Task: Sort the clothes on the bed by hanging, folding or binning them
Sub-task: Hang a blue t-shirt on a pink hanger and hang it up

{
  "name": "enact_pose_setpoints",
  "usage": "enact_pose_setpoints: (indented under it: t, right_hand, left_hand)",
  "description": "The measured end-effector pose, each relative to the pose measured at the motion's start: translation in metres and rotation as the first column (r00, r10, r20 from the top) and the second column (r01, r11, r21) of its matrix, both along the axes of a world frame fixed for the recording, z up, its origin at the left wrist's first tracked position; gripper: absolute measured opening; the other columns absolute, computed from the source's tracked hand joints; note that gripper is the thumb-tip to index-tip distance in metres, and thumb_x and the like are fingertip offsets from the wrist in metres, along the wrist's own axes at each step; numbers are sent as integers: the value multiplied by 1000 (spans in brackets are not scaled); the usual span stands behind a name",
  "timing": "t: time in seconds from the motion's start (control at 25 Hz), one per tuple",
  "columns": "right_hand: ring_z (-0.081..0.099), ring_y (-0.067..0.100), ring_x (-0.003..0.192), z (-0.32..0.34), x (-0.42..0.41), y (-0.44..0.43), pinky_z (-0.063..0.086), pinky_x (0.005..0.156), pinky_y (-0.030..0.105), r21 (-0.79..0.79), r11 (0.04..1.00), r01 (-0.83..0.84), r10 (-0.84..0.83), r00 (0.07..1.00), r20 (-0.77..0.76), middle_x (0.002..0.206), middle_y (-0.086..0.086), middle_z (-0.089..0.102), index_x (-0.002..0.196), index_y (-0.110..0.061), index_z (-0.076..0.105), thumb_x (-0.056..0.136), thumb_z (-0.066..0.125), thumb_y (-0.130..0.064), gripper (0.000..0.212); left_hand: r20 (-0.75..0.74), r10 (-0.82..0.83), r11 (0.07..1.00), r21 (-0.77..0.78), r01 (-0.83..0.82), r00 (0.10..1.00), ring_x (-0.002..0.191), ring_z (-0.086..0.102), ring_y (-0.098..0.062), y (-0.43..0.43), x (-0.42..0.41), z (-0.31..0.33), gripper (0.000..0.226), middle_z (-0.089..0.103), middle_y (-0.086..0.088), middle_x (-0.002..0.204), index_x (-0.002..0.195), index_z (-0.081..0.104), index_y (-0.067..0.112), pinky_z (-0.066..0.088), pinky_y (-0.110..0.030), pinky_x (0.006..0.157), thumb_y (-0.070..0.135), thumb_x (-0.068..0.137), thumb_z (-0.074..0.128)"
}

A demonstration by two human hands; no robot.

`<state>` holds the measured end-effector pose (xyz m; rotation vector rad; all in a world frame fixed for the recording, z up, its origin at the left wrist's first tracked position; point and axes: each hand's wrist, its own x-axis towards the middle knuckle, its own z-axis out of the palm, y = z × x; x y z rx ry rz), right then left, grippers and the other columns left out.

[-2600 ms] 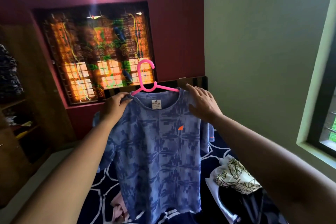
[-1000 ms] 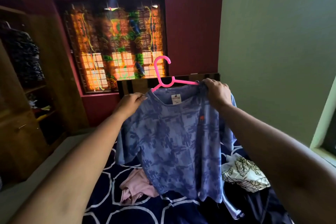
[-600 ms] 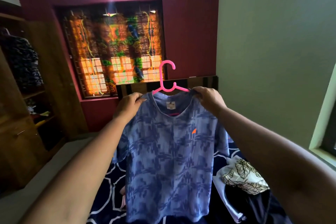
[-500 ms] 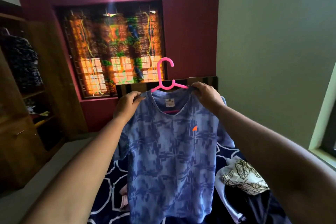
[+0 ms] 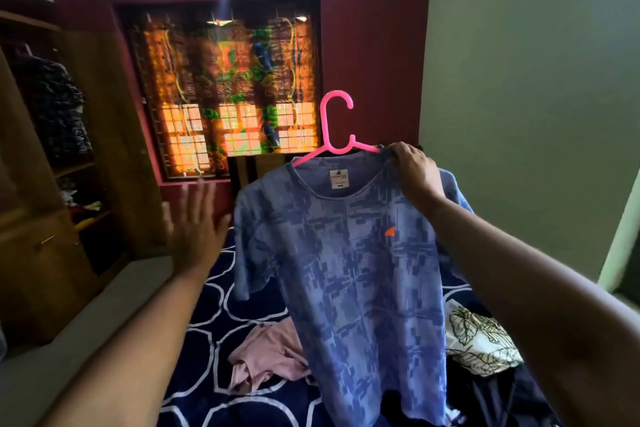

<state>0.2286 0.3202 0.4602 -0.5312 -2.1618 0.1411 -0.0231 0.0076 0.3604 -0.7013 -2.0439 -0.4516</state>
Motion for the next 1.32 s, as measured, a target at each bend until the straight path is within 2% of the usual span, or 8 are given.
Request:
enact_pose_setpoints:
  t: [0.08, 0.16, 0.36, 0.48, 0.64, 0.84, 1.08, 1.32]
  right_hand:
    - [58, 35, 102, 3, -10, -10, 42, 81, 41, 10, 999, -51, 51, 998, -23, 114, 10, 64, 112, -13, 59, 95, 50, -21, 21]
    - [58, 35, 103, 5, -23, -25, 42, 81, 40, -7, 994, -113, 112, 993, -20, 116, 12, 63, 114, -10, 59, 95, 50, -19, 22]
    - [55, 34, 108, 7, -45, -61, 43, 84, 40, -50, 978, -203, 201, 978, -54, 119, 14, 61, 119, -10, 56, 95, 49, -16, 26]
    - [55, 34, 108, 7, -54, -71, 43, 83, 40, -81, 978, -193, 186, 978, -96, 118, 13, 61, 117, -10, 56, 95, 48, -16, 24]
    - [53, 36, 109, 10, -78, -101, 42, 86, 43, -103, 977, -187, 182, 982, -53, 120, 14, 59, 116, -9, 54, 96, 44, -16, 23]
    - [52, 38, 109, -7, -117, -169, 39, 83, 44, -59, 985, -163, 170, 976, 134, 119, 17, 58, 116, -9, 50, 97, 35, -13, 24]
    - [52, 32, 115, -27, -166, -307, 36, 89, 45, 49, 968, -247, 228, 941, 249, 123, 10, 58, 116, -12, 50, 96, 30, -6, 29]
    - [52, 34, 114, -41, -188, -453, 36, 91, 46, -17, 927, -374, 366, 896, 253, 122, 15, 58, 116, -8, 50, 96, 30, -6, 28]
  left_hand:
    - [-283, -219, 956, -255, 147, 934, 148, 7, -23, 17, 24, -9, 67, 8, -2, 161, 153, 16, 25, 1, -47, 118, 48, 95, 40]
    - [-311, -375, 861, -465, 204, 874, 148, 5, -18, 43, 38, -20, 62, 8, 3, 161, 150, 26, 28, 7, -45, 118, 45, 93, 41]
    - [215, -212, 645, -702, 301, 953, 137, 40, -20, 14, 42, -47, 53, 45, 3, 147, 133, 55, 35, -1, -40, 120, 53, 88, 34]
    - [444, 37, 534, -766, 358, 895, 139, 34, -16, -48, 15, -78, 50, 36, 13, 151, 140, 44, 40, 16, -35, 117, 59, 94, 38]
    - [769, 55, 834, -386, 395, 637, 105, 57, -3, -114, 3, -66, 35, 66, 6, 121, 119, 66, 28, 40, -13, 82, 47, 90, 61]
    - [902, 84, 837, -294, 461, 423, 98, 61, -7, -182, 17, -30, 37, 63, 2, 120, 126, 60, 16, 49, -14, 82, 35, 95, 57]
    - [678, 126, 821, -481, 307, 724, 111, 57, -8, -308, 45, -24, 55, 54, 10, 132, 139, 45, 37, 36, -13, 80, 39, 88, 65]
    - [805, 122, 946, -271, 176, 580, 77, 57, -1, -458, 73, -44, 55, 65, 2, 120, 132, 56, 29, 42, -9, 78, 27, 81, 76]
